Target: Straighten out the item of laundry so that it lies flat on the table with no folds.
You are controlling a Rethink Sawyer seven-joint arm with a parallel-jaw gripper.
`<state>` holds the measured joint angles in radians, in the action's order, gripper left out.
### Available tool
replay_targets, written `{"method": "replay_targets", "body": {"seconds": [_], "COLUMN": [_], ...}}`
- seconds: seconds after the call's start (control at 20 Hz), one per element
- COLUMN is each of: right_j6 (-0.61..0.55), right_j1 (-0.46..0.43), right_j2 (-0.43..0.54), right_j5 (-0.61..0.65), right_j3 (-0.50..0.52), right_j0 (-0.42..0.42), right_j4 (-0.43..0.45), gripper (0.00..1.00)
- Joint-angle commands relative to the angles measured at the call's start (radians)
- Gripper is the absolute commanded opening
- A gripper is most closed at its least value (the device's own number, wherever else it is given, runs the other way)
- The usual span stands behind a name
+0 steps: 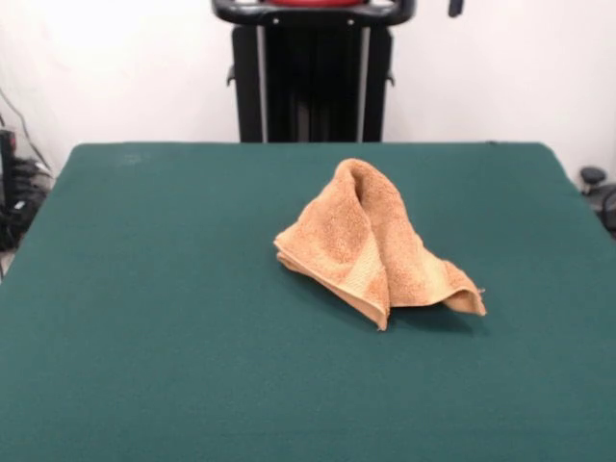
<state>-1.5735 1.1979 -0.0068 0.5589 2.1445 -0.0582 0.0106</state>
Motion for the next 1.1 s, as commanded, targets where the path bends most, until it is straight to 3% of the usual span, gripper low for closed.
{"method": "replay_targets", "body": {"seconds": [0.05,0.6,0.85,1.1], "right_j6": [-0.139,-0.042,-0.053,-0.044], "right_j1": [-0.133,-0.199,-0.237,-0.27], "right_j2": [0.006,0.1,0.094,0.142], "right_j5": [-0.088,-0.24,-0.247,-0.33], "right_j3": [-0.054,-0.059,-0.101,-0.13], "right_j0": [-0.021,-0.106,-0.109,-0.147], "right_j4": [0.073,0.111,0.125,0.153], "gripper": [1.0,1.0,1.0,1.0]}}
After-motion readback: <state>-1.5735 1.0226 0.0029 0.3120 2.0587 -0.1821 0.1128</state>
